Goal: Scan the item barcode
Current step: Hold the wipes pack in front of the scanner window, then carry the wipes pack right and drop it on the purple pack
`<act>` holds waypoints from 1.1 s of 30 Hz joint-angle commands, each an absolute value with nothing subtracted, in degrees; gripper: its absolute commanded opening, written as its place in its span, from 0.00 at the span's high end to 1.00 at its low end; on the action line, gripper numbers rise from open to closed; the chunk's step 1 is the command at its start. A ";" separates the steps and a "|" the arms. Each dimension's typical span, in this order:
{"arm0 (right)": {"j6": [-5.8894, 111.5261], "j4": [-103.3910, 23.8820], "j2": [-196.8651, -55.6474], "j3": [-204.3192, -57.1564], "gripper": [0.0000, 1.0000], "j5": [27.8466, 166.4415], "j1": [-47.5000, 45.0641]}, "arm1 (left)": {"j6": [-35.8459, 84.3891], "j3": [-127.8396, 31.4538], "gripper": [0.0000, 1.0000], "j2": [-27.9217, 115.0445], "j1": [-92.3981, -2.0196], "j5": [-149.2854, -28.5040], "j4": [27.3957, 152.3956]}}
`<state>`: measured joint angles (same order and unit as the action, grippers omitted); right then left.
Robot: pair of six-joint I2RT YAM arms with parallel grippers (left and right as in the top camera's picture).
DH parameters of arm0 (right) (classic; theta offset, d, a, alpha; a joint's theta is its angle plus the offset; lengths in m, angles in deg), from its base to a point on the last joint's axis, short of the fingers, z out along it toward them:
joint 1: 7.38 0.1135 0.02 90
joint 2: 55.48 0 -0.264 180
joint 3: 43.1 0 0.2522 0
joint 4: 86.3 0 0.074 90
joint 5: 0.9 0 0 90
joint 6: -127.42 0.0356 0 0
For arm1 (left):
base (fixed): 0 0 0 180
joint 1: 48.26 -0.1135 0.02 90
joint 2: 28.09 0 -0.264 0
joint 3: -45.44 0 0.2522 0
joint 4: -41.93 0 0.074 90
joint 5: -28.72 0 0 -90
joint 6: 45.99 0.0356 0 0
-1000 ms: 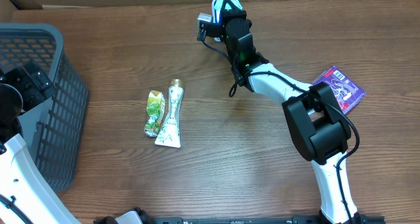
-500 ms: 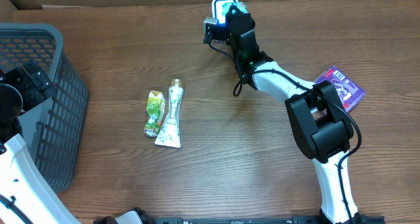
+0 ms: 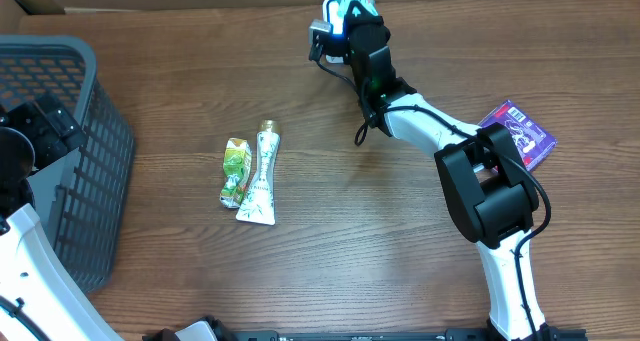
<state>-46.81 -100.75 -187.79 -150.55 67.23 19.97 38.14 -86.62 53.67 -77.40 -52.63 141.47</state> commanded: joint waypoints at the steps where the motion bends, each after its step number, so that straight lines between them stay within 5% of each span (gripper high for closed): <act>1: -46.63 -102.04 -187.47 -151.05 0.96 66.66 19.88 | 37.55 -87.23 0.00 53.67 -77.49 -52.31 141.36; 16: -41.67 -100.03 -184.60 -151.05 0.96 66.62 20.74 | 37.55 -87.23 0.00 53.67 -77.49 -52.31 141.36; 22: -30.13 -85.42 -174.75 -151.05 0.96 66.66 22.09 | 37.55 -87.23 0.01 53.67 -77.49 -52.31 141.36; 27: -5.36 -66.30 -162.72 -151.05 0.96 71.25 24.08 | 37.55 -87.23 0.00 53.67 -77.49 -52.31 141.36; 33: 39.14 -41.32 -151.03 -151.08 0.96 90.16 20.61 | 37.55 -87.23 0.00 53.67 -77.49 -52.31 141.36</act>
